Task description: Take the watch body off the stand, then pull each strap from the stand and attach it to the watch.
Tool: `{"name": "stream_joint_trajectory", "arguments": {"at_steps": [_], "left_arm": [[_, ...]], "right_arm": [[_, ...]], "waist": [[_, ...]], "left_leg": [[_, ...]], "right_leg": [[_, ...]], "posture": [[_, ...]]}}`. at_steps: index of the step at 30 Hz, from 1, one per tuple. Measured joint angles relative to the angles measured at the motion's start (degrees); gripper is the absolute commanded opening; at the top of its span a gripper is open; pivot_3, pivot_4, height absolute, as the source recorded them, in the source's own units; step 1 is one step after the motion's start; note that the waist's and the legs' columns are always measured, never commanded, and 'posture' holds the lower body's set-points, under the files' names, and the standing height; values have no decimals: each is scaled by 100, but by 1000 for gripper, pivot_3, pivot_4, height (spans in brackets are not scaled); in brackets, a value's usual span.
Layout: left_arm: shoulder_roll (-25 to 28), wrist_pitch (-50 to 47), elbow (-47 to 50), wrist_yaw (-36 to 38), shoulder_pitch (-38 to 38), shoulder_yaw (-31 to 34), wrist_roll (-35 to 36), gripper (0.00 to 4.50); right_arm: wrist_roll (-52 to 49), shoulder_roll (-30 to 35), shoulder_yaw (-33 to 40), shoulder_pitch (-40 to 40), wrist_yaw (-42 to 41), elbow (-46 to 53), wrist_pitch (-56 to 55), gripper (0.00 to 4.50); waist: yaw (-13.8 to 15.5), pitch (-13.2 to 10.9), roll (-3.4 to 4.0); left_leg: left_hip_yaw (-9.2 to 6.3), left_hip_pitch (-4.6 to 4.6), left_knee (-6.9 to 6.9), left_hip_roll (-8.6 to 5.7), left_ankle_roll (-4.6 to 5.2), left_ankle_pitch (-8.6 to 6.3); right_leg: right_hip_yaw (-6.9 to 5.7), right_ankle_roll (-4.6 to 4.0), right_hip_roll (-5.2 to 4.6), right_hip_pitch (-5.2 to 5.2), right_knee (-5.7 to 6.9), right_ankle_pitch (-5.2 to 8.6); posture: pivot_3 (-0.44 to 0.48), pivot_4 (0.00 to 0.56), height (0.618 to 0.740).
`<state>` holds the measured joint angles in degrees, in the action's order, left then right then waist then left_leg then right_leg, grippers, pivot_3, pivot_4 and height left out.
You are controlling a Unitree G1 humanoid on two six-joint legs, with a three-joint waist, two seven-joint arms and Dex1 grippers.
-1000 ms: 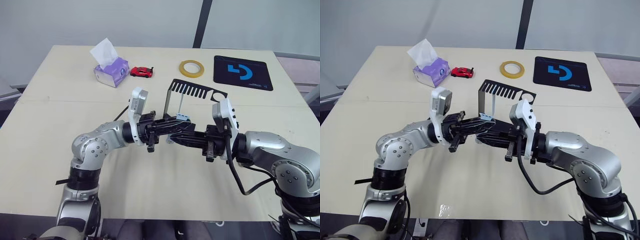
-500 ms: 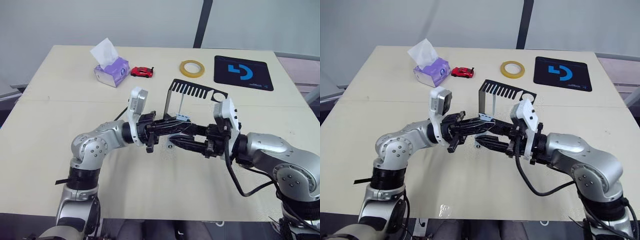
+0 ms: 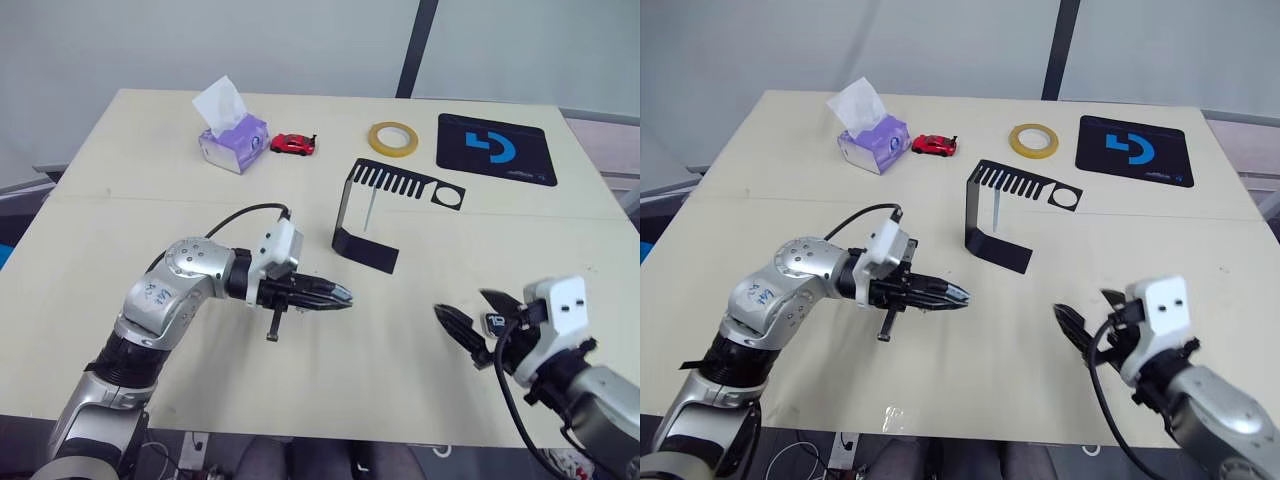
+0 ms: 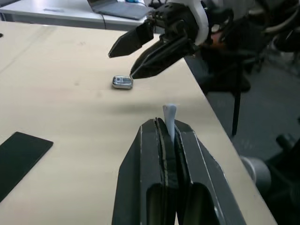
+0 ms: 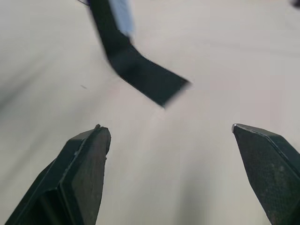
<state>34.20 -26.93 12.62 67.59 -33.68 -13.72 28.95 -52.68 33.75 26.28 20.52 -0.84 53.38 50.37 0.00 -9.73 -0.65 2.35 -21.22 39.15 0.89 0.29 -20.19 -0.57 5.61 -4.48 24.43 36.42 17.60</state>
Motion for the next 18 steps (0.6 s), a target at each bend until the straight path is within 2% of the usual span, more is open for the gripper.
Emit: {"name": "stream_joint_trajectory", "arguments": {"at_steps": [4, 7, 12, 18], "left_arm": [[-146, 395, -55, 105, -10, -141, -289, 0], [-292, 523, -244, 116, -93, -248, -429, 0], [-419, 651, -407, 173, -205, -296, -520, 0], [-507, 704, -441, 155, -211, -297, -584, 0]], "right_arm": [[598, -424, -686, 741, 1129, 14, -451, 4441], [1152, -649, -1155, 812, 1587, 21, -540, 4441], [1827, -1089, -1368, 531, 1855, -1, -549, 4441], [2125, -1364, -1355, 12, 1664, -441, -649, 4441]], "waist": [[-13, 0, 0], [-25, 0, 0], [-14, 1, 1], [-7, 1, 1]], "left_leg": [[1, 3, 0, 6, 0, 0], [8, 6, 2, 2, 4, 3], [6, 5, 2, 1, 6, 3], [3, 3, 2, 0, 9, 3]], "right_leg": [[6, 0, 1, 1, 1, 1], [10, 1, 7, 2, -9, 1], [10, 1, 11, 3, 1, 1], [6, 1, 11, 2, 7, 1]], "posture": [[0, 150, 738], [0, 150, 738], [0, 150, 738], [0, 150, 738]]}}
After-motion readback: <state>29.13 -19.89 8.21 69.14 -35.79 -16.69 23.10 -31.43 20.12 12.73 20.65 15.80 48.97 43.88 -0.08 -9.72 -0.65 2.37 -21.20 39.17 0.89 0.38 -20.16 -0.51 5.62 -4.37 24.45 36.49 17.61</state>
